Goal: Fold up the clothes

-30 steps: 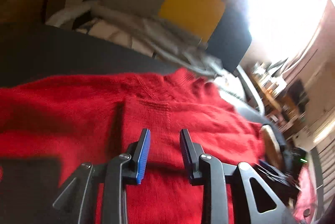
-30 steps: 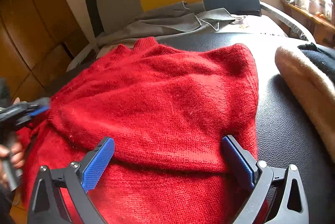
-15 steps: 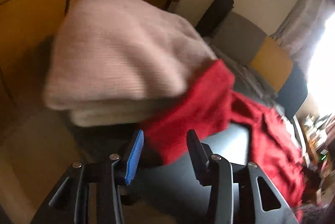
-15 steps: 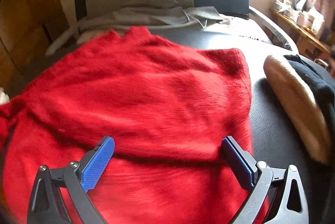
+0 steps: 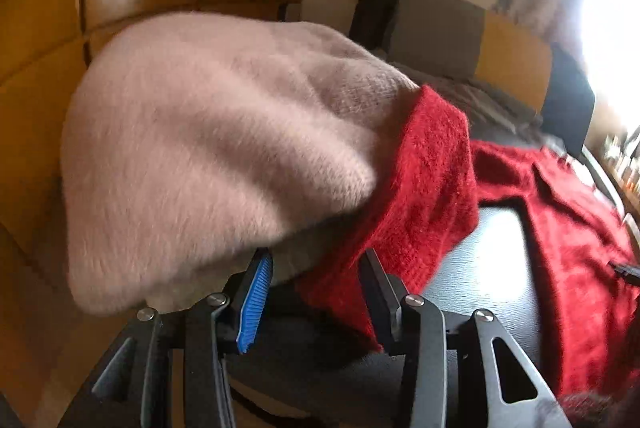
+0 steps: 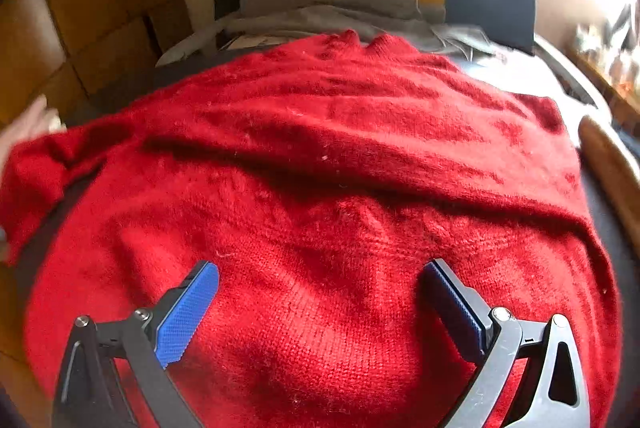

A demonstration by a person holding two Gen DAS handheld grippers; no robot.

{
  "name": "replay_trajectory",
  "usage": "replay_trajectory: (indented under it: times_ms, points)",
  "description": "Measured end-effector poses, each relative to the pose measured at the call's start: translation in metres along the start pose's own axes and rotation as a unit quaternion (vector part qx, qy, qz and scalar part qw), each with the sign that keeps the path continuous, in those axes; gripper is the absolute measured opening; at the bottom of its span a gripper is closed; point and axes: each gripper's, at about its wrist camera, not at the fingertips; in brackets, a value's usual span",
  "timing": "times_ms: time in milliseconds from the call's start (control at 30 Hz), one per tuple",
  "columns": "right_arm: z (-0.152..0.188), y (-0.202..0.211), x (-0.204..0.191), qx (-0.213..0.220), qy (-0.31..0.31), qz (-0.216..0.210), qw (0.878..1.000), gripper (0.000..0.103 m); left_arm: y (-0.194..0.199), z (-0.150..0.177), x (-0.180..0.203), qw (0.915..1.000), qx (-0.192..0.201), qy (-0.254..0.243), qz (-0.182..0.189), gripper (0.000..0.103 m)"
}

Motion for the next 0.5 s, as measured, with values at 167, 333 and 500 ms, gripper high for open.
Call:
replay_trajectory:
  times_ms: [167, 333, 500]
  points:
    - [0.002, -0.007, -0.002, -0.005, 0.006, 0.005, 1.000, 0.103, -0.006, -0.008, 0.009, 0.9991, -0.033, 0.007, 0.025, 0.006]
    - [0.003, -0.006, -0.002, -0.001, 0.005, 0.002, 1.000, 0.103, 0.006, -0.028, 0.002, 0.9808, -0.056, 0.110, 0.151, 0.006]
    - [0.004, -0.002, -0.001, 0.006, 0.000, -0.007, 1.000, 0.103, 0.015, -0.064, 0.018, 0.9263, -0.057, 0.198, 0.316, 0.006]
Point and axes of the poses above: each gripper's, at about its wrist camera, not at the fingertips, and y roughly against the way its jaws point, x to its right, z to its underside, and after that the axes turned 4 degrees about -z, right-handed
